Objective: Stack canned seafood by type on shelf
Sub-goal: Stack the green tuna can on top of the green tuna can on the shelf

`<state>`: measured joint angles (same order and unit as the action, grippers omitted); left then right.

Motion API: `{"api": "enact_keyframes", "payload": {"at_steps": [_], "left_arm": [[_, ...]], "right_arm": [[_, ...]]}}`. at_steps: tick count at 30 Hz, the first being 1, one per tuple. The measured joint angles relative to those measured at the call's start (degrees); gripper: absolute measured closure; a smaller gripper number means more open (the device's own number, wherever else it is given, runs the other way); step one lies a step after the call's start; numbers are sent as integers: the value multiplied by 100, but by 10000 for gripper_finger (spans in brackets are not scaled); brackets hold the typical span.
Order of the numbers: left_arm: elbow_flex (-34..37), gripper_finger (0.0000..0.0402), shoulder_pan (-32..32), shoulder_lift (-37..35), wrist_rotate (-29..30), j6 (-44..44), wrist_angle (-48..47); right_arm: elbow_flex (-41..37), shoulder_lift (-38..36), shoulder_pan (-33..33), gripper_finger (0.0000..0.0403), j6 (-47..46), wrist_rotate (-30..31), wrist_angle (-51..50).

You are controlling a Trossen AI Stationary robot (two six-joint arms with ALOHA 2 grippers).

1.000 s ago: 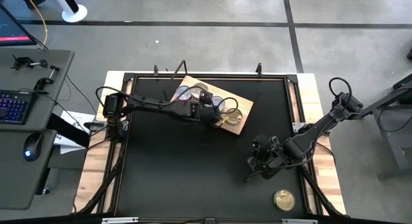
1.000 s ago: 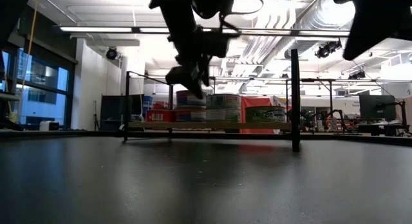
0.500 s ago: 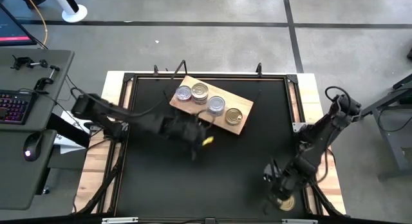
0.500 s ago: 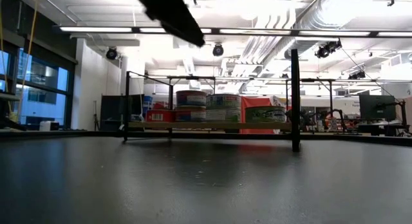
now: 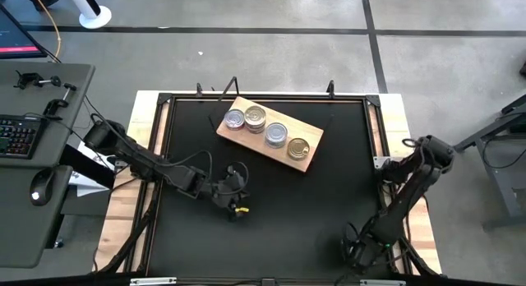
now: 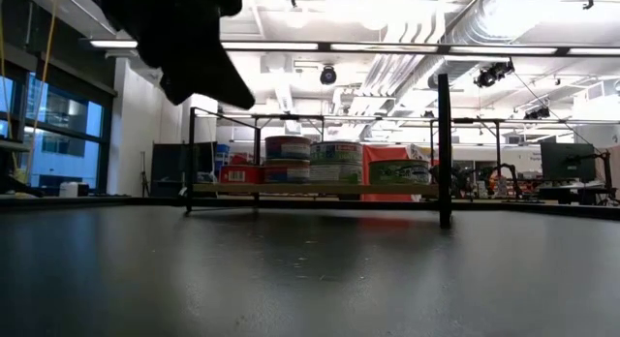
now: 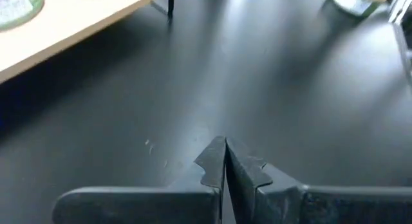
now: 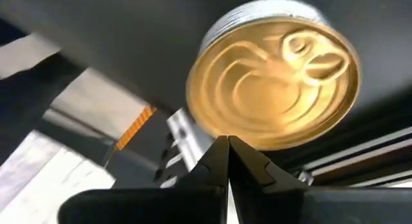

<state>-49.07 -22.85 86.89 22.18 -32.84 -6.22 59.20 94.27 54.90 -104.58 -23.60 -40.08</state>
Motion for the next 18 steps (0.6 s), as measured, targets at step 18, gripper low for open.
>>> {"api": "enact_keyframes", "payload": {"at_steps": [18], "left_arm": [[-1,401,-193,-2,-167,-477,-38]], "right_arm": [[26,598,-1345,403,1827,1261,455]]}}
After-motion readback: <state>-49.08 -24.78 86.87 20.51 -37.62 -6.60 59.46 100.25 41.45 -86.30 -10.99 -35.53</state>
